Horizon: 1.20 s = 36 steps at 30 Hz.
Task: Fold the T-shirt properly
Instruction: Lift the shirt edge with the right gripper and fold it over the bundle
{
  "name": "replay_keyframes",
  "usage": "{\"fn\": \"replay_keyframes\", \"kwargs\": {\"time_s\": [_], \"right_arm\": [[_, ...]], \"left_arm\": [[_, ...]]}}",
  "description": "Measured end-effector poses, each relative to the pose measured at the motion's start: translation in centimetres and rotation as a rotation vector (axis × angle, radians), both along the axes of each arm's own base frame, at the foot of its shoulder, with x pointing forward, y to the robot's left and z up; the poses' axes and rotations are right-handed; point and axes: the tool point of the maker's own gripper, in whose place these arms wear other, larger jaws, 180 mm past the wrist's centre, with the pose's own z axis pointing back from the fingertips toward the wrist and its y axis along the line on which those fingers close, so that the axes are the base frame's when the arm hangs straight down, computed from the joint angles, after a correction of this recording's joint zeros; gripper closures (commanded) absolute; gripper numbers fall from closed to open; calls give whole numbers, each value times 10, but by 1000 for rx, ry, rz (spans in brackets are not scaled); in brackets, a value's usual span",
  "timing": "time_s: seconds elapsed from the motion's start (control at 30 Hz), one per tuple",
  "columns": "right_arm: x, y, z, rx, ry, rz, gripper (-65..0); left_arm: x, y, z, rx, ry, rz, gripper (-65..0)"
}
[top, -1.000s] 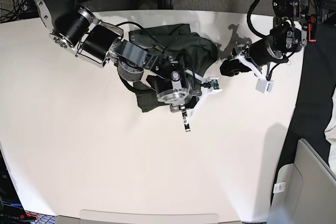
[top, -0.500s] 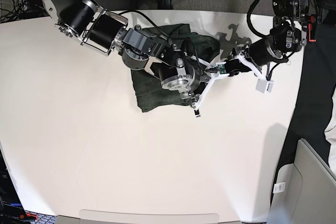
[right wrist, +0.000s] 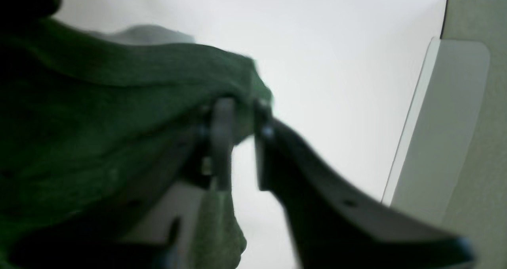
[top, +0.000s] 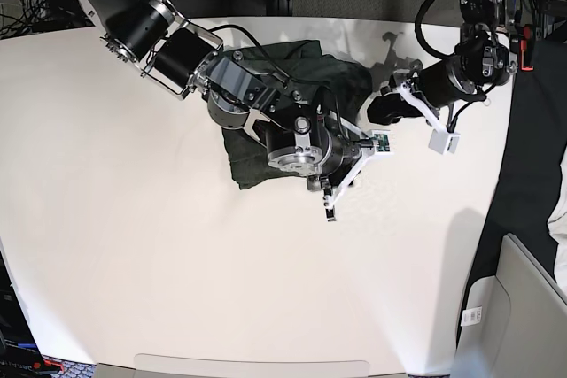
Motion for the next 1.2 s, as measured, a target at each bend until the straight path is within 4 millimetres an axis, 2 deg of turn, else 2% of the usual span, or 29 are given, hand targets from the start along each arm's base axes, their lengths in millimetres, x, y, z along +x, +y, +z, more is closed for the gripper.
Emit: {"fn": "replay_keyframes", "kwargs": {"time_s": [0.1,0.2,0.27,0.37,0.53,0.63,0.77,0.93,1.0,1.2], "right_arm": [[2,-5,-2,-27,-3,-20,-330],[1,-5,-2,-25,-1,-19,-392],[1,-5,-2,-26,-1,-21,-377],[-1,-7,11,-4,-34,-9,-322],[2,-26,27,-29,-97,-32,-182],[0,-36,27,-38,-104,-35,-93],[-14,-46,18,-28,-74,-51,0],[-29,-64,31,8,-71,-148,0],[-38,-63,31,26,-52,-145,0],[-71,-57,6,27,47,-124,0]], "left_arm": [[-1,-1,2,0,-10,-2,-122],[-4,-2,2,9,-5,-13,-122],[-3,-4,8,10,-26,-18,-122],[-8,-5,16,12,-50,-22,-122],[-14,9,24,33,-65,17,-120],[-19,4,30,35,-82,2,-120],[-24,-3,35,23,-94,-14,-119],[-26,-9,33,0,-86,-7,-119],[-25,-8,33,4,-86,-7,-119],[-23,-6,32,8,-87,1,-119]]}}
